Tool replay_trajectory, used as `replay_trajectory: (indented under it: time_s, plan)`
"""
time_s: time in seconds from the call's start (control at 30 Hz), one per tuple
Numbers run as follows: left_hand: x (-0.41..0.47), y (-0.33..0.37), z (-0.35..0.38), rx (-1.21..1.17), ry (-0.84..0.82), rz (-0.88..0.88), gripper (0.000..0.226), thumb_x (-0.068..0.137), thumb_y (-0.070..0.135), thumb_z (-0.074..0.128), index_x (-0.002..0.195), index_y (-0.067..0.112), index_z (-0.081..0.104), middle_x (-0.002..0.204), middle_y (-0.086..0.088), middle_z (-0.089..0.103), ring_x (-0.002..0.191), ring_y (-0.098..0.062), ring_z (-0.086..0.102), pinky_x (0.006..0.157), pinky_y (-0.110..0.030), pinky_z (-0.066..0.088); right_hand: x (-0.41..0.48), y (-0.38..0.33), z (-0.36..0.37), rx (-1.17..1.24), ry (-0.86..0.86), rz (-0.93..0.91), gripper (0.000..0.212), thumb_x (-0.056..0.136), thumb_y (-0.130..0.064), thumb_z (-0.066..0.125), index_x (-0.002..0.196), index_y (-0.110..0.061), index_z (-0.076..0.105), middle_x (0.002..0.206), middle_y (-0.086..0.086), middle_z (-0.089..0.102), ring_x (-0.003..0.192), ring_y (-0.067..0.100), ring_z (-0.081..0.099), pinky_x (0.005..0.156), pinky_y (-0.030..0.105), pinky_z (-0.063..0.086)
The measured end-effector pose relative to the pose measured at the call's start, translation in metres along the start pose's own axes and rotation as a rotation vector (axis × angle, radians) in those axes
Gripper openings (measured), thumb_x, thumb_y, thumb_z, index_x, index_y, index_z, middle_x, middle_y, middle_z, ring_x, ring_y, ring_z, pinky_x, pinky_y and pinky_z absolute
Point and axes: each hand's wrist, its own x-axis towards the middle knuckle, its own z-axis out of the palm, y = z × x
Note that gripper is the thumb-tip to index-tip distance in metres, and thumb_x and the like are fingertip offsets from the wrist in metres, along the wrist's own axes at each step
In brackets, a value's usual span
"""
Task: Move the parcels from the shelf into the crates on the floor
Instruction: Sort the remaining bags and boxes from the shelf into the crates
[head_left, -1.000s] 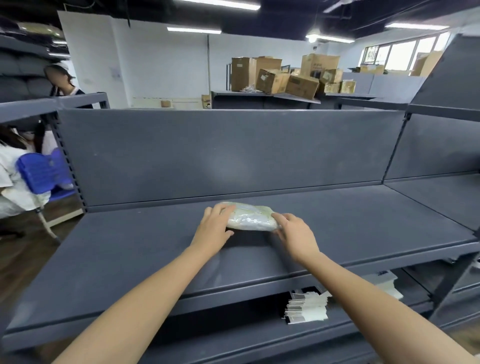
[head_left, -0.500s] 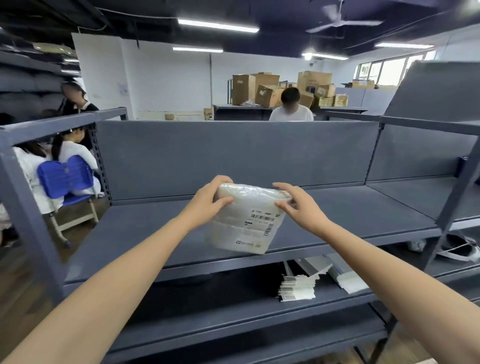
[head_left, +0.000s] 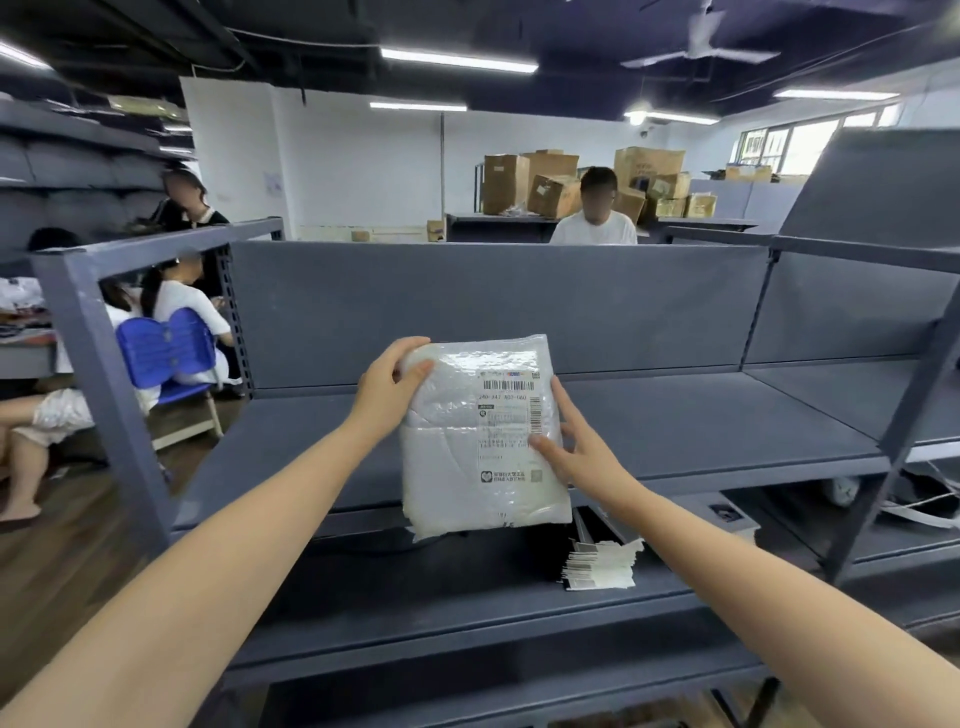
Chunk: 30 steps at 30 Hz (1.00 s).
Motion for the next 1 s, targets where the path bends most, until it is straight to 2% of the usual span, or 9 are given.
replay_trajectory:
  time_s: [0.13, 0.23, 0.3, 0.47, 0.57, 0.67, 0.8, 0.9, 1.0]
  plan:
    - [-0.005, 0.0, -0.001, -0.047, 0.056, -0.085, 0.062, 0.093, 0.03, 0.056, 0.147, 0.029, 0.025, 0.139, 0.004, 0.042, 0.127, -0.014, 0.043, 0.108, -0.034, 0.036, 0.003, -0.003, 0.012, 0.053, 0.097, -0.011, 0.068, 0.094, -0.016, 0.053, 0.148, -0.037, 0.017, 0.147, -0.01, 0.04, 0.131, 0.011, 0.044, 0.11, 0.041, 0.037]
    - [-0.017, 0.003, 0.002, -0.128, 0.014, -0.119, 0.081, 0.091, 0.029, 0.06, 0.151, 0.031, 0.005, 0.153, 0.0, 0.027, 0.139, -0.019, 0.032, 0.115, -0.041, 0.029, 0.001, -0.005, 0.015, 0.073, 0.156, -0.034, 0.065, 0.095, -0.012, 0.05, 0.147, -0.037, 0.021, 0.149, -0.012, 0.036, 0.135, 0.009, 0.038, 0.113, 0.035, 0.032]
    - [-0.033, 0.001, 0.007, -0.052, -0.052, -0.07, 0.082, 0.09, 0.028, 0.061, 0.15, 0.033, 0.005, 0.156, 0.007, 0.019, 0.142, -0.011, 0.022, 0.117, -0.039, 0.023, -0.002, -0.003, 0.015, 0.071, 0.166, -0.043, 0.063, 0.096, -0.01, 0.048, 0.147, -0.034, 0.02, 0.152, -0.012, 0.032, 0.138, 0.008, 0.033, 0.116, 0.034, 0.028]
    - [-0.079, -0.009, 0.019, 0.145, -0.147, -0.052, 0.08, 0.088, 0.03, 0.064, 0.148, 0.038, 0.012, 0.145, 0.004, 0.033, 0.129, -0.005, 0.032, 0.105, -0.023, 0.027, -0.015, 0.004, 0.014, 0.061, 0.139, -0.013, 0.061, 0.096, -0.017, 0.049, 0.148, -0.034, 0.02, 0.152, -0.011, 0.031, 0.138, 0.011, 0.034, 0.115, 0.041, 0.03]
    - [-0.095, -0.01, 0.016, 0.152, -0.124, -0.088, 0.079, 0.087, 0.029, 0.066, 0.149, 0.034, 0.017, 0.143, -0.001, 0.037, 0.124, -0.005, 0.034, 0.102, -0.021, 0.028, -0.025, 0.007, 0.015, 0.033, 0.057, 0.033, 0.064, 0.094, -0.028, 0.053, 0.149, -0.034, 0.02, 0.149, -0.013, 0.037, 0.133, 0.012, 0.042, 0.11, 0.045, 0.038]
    - [-0.111, -0.007, 0.008, 0.197, -0.102, -0.118, 0.079, 0.085, 0.031, 0.067, 0.149, 0.034, 0.02, 0.143, -0.005, 0.039, 0.13, -0.016, 0.038, 0.108, -0.03, 0.031, -0.036, 0.006, 0.018, -0.032, -0.015, 0.081, 0.064, 0.092, -0.03, 0.057, 0.147, -0.036, 0.024, 0.128, -0.017, 0.056, 0.112, 0.007, 0.058, 0.097, 0.041, 0.05]
    - [-0.145, -0.01, -0.008, 0.23, -0.098, -0.153, 0.079, 0.084, 0.031, 0.069, 0.148, 0.032, 0.022, 0.15, 0.001, 0.034, 0.138, -0.015, 0.031, 0.107, -0.025, 0.025, -0.055, -0.001, 0.029, -0.069, -0.118, 0.12, 0.051, 0.09, -0.022, 0.061, 0.124, -0.048, 0.034, 0.102, -0.026, 0.055, 0.098, 0.002, 0.055, 0.089, 0.03, 0.049]
    - [-0.172, -0.017, -0.021, 0.257, -0.067, -0.174, 0.078, 0.084, 0.028, 0.069, 0.148, 0.03, 0.024, 0.15, 0.005, 0.033, 0.139, -0.014, 0.03, 0.107, -0.024, 0.024, -0.068, -0.002, 0.049, -0.047, -0.175, 0.193, 0.071, 0.089, -0.022, 0.063, 0.146, -0.033, 0.023, 0.109, -0.008, 0.06, 0.099, 0.008, 0.056, 0.08, 0.023, 0.046]
    - [-0.196, -0.024, -0.034, 0.33, -0.051, -0.199, 0.076, 0.087, 0.027, 0.066, 0.147, 0.034, 0.021, 0.151, 0.006, 0.032, 0.139, -0.013, 0.029, 0.107, -0.027, 0.027, -0.077, 0.004, 0.075, -0.096, -0.21, 0.211, 0.078, 0.089, -0.024, 0.063, 0.15, -0.028, 0.014, 0.109, -0.001, 0.061, 0.094, 0.009, 0.058, 0.076, 0.019, 0.047]
